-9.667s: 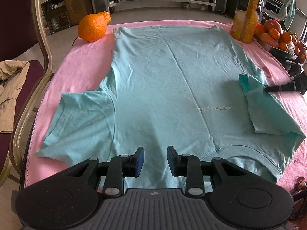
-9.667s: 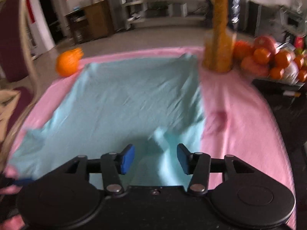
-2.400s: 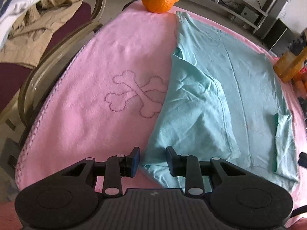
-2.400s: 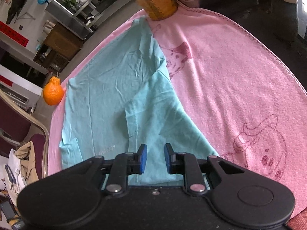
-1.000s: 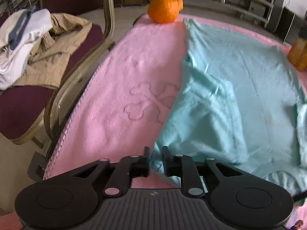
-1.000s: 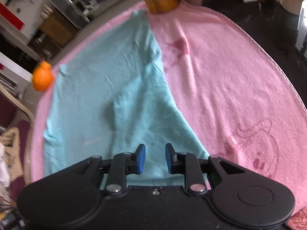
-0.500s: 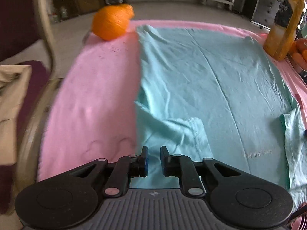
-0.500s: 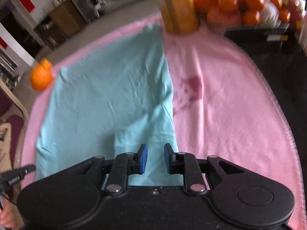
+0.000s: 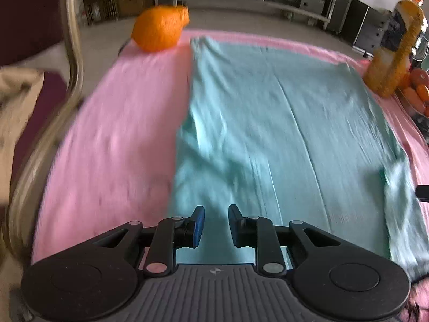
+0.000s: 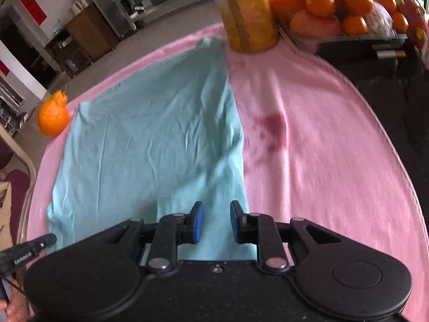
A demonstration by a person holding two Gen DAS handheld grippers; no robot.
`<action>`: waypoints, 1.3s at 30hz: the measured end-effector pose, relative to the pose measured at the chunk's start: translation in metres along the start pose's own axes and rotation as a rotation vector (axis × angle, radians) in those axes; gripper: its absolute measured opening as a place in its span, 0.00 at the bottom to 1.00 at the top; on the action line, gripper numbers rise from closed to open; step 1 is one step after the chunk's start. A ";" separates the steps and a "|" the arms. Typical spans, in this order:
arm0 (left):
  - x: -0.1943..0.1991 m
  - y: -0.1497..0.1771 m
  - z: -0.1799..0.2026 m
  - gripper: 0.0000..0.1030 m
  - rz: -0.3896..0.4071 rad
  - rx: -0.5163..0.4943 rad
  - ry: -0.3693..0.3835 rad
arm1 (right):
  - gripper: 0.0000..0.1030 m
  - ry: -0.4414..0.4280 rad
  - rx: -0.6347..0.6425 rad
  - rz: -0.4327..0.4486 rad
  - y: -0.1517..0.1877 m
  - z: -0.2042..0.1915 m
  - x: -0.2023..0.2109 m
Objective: Fold clothes
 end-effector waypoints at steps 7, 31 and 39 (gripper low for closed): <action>0.023 0.065 0.024 0.21 -0.013 0.000 0.045 | 0.21 0.082 0.083 -0.061 0.040 0.005 0.004; 0.038 0.071 -0.009 0.15 -0.021 -0.013 -0.097 | 0.01 0.085 -0.026 -0.060 0.082 0.029 0.024; 0.061 0.044 -0.010 0.14 0.170 0.035 -0.013 | 0.10 0.045 -0.076 0.072 0.079 0.038 0.049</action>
Point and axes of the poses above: each gripper's, at about its wrist camera, not at the fingertips, and x roughly against the way its jaws point, z to its right, y to its underside, the point moved 4 cm from there along -x, roughly the way its jaws point, and after that the axes turned 9 degrees about y, right-handed, at the moved point
